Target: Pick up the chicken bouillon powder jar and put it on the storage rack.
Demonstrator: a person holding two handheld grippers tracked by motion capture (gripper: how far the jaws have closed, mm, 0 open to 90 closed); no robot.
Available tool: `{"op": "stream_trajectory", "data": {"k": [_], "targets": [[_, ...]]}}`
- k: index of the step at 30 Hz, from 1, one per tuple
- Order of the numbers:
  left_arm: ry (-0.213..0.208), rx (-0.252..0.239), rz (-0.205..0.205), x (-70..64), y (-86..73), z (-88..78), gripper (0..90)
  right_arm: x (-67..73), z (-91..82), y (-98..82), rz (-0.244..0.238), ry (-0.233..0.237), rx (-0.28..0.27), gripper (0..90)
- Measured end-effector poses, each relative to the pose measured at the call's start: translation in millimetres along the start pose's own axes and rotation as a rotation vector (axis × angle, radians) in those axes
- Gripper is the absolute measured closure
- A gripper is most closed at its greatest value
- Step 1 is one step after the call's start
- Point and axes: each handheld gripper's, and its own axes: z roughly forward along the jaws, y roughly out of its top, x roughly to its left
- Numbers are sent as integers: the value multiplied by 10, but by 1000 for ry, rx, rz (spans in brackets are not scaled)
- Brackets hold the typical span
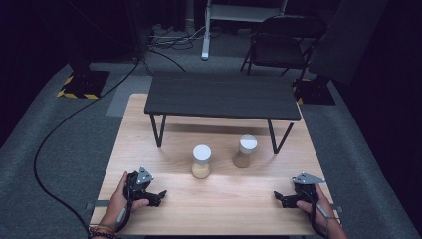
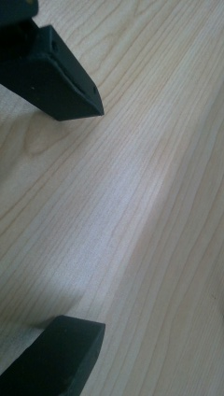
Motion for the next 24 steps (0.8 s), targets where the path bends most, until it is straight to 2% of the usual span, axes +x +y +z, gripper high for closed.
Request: {"op": "stream_trajectory", "data": {"k": [3, 13, 18, 24], "targets": [[21, -14, -3, -37, 0, -27, 22, 0, 0, 0, 0, 0, 0, 0], [36, -77, 12, -110, -10, -148, 19, 0, 0, 0, 0, 0, 0, 0], [59, -91, 48, -172, 2, -185, 19, 0, 0, 0, 0, 0, 0, 0], [74, -115, 63, -214, 6, -242, 18, 0, 0, 0, 0, 0, 0, 0]]}}
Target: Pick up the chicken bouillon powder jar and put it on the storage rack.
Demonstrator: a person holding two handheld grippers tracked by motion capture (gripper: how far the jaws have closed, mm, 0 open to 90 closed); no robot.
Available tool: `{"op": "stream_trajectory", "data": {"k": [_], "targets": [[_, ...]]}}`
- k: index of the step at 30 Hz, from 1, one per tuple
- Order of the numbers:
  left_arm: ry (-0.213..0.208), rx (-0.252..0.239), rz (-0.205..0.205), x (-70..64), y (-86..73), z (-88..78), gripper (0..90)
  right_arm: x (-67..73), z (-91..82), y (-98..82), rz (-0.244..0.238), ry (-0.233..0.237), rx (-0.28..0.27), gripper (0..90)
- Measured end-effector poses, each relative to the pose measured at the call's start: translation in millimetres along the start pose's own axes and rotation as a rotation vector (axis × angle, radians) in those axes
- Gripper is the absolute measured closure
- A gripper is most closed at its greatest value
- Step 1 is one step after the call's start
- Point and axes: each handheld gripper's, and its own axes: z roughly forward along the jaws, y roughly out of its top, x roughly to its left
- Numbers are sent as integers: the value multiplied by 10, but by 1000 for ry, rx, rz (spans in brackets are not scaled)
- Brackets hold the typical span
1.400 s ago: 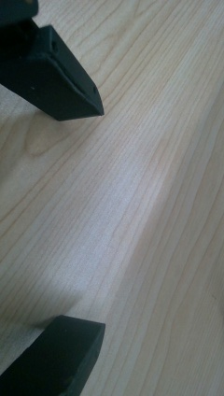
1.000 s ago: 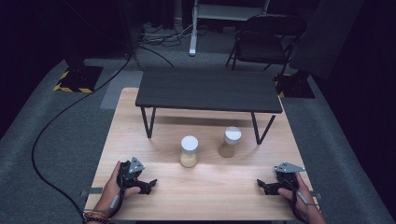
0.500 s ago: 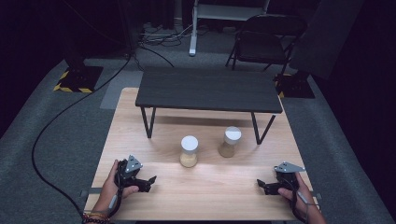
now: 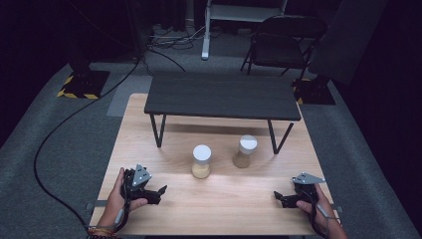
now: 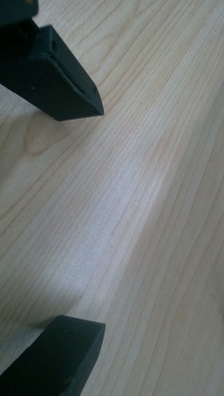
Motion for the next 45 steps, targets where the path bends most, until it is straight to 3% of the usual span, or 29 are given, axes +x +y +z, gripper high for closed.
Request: {"op": "stream_trajectory", "data": {"k": [6, 18, 35, 45], "targets": [[17, -6, 38, -67, 35, -37, 16, 1, 0, 0, 1, 0, 0, 0], [5, -41, 46, -132, 79, -72, 16, 1, 0, 0, 0, 0, 0, 0], [-49, -71, 1, -167, 164, 29, 15, 2, 1, 1, 1, -2, 0, 0], [-68, -76, 17, -220, 312, 155, 14, 1, 1, 0, 1, -2, 0, 0]]}}
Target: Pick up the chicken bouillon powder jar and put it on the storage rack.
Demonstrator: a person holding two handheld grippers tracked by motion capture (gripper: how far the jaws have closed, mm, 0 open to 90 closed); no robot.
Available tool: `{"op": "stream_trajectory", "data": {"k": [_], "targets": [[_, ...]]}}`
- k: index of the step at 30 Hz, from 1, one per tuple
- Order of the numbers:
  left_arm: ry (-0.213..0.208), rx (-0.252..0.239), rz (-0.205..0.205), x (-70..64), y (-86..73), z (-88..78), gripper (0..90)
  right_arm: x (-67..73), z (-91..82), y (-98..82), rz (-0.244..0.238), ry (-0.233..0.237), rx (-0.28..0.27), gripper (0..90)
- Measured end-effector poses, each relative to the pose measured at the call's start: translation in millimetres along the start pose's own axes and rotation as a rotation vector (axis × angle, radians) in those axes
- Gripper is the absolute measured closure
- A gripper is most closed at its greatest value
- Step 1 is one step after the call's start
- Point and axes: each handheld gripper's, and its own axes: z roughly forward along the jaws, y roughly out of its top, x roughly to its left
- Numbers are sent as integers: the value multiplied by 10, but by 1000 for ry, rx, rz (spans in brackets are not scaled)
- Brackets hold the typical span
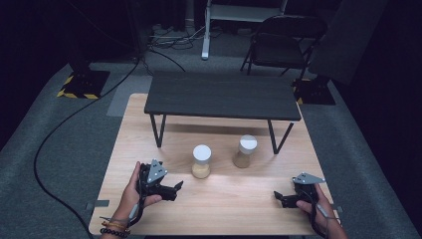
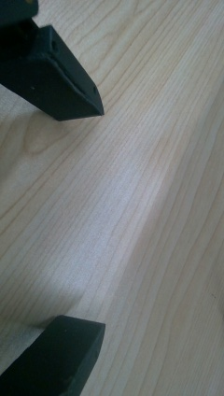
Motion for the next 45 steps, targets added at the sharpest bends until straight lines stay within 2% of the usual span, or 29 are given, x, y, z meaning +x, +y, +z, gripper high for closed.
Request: {"op": "stream_trajectory", "data": {"k": [6, 15, 30, 39, 45], "targets": [[-17, -13, 13, 0, 105, 98, 14, 0, 0, 0, 0, 0, 0, 0], [-57, -23, 7, 42, 222, 271, 14, 0, 0, 0, 0, 0, 0, 0], [-85, -17, -2, 70, 312, 466, 13, 0, 0, 0, 0, 0, 0, 0], [-97, -23, 3, 20, 372, 586, 16, 0, 0, 0, 0, 0, 0, 0], [-105, -24, -7, -16, 416, 682, 18, 0, 0, 0, 0, 0, 0, 0]]}}
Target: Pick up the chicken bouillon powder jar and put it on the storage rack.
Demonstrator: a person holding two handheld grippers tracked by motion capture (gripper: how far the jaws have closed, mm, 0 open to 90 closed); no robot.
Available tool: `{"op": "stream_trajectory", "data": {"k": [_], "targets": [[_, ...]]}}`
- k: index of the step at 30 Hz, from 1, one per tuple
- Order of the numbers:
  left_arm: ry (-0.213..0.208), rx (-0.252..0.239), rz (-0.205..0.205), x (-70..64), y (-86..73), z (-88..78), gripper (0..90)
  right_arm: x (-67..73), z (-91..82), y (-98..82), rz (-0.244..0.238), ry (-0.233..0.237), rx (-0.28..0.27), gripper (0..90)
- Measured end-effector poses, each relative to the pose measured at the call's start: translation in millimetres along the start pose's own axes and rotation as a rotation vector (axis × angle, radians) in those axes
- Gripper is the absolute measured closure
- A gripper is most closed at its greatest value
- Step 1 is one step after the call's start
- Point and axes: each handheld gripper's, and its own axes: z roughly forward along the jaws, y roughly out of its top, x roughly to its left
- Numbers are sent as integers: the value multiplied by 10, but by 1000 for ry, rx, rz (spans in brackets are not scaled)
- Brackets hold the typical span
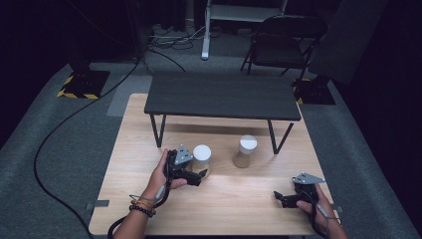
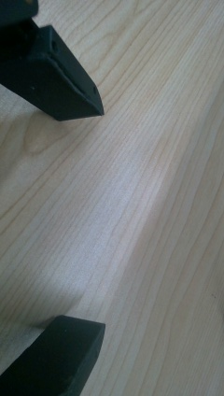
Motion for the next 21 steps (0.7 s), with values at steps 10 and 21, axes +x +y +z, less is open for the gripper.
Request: {"op": "stream_trajectory", "data": {"k": [10, 21], "targets": [[17, -14, -55, -42, -10, 138, 36, 0, 0, 0, 0, 0, 0, 0], [45, -97, -141, -124, -172, 218, 205, -1, 0, 0, -1, 0, 0, 0]]}}
